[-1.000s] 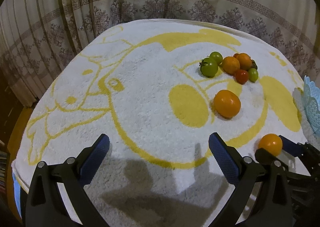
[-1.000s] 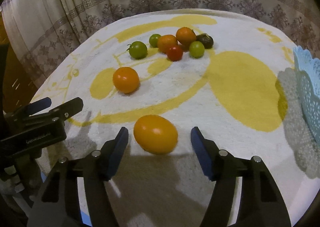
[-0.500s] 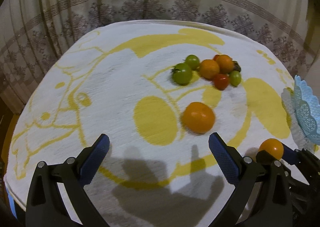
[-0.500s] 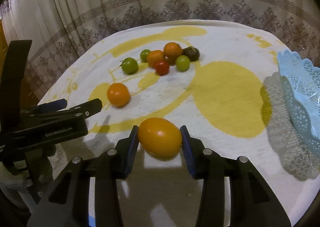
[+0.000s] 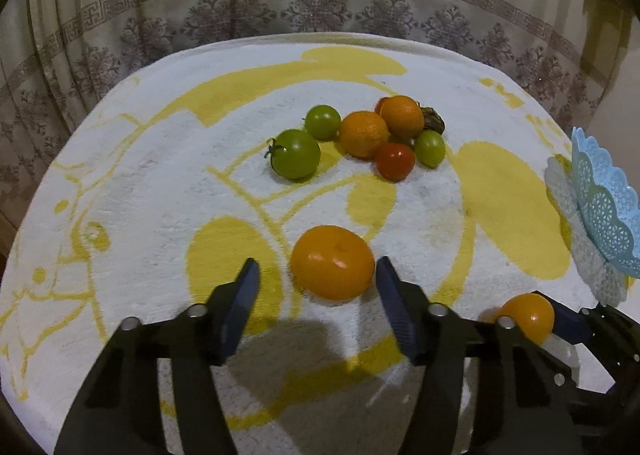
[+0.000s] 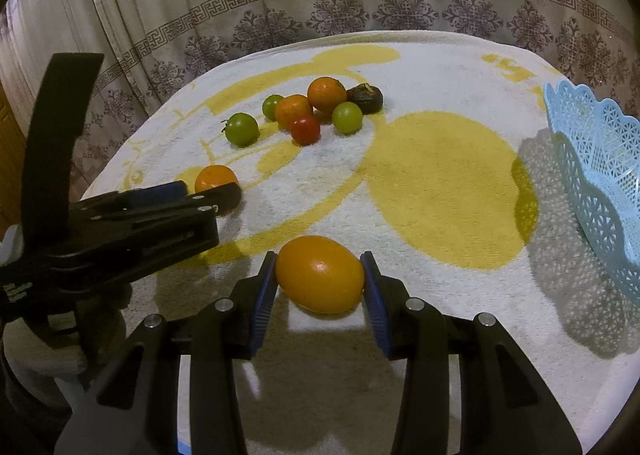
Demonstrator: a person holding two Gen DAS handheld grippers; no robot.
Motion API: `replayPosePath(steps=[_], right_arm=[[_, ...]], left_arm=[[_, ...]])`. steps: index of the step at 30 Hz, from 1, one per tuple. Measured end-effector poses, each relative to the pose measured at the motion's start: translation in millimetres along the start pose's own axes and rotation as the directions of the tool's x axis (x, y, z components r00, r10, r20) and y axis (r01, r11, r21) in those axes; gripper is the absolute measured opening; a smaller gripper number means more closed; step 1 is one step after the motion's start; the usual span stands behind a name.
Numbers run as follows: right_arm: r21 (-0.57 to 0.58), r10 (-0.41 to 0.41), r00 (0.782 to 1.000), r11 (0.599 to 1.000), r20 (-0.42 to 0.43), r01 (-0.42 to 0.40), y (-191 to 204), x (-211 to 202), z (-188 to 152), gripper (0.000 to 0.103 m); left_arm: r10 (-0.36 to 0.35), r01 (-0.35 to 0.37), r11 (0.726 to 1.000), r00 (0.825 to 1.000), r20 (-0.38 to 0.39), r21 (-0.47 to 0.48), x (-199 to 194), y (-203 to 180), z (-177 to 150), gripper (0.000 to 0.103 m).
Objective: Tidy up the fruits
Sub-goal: 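Grasp the oval orange with the right tool while the left tool grasps a round orange, then carry both oranges over the blue basket and open both tools to drop them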
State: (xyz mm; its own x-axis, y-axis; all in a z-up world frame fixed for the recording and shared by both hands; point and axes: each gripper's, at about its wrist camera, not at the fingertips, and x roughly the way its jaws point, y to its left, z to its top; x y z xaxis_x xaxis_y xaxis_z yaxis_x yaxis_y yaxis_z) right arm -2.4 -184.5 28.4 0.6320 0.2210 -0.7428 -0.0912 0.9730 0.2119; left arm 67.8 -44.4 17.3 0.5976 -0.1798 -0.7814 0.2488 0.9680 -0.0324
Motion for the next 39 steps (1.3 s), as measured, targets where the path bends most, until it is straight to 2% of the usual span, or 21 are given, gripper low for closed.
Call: replayPosePath(steps=[5,19,39], right_arm=[[-0.002,-0.001,1.000,1.000,0.002,0.001,0,-1,1,0.043],[0.001,-0.010,0.999,1.000,0.052,0.010,-2,-18,6,0.043],[0.089,-0.076,0.978,0.994,0.193,0.060,-42,-77,17,0.043]], left_arm=[[-0.043,0.043,0.999,0.999,0.015,0.010,-1,-2,-2,0.042],[-0.001,-0.001,0.999,0.997,0.071,0.036,-21,-9,0,0.042],[-0.023,0.008,0.994,0.990,0.138,0.108,-55,-49,11,0.042]])
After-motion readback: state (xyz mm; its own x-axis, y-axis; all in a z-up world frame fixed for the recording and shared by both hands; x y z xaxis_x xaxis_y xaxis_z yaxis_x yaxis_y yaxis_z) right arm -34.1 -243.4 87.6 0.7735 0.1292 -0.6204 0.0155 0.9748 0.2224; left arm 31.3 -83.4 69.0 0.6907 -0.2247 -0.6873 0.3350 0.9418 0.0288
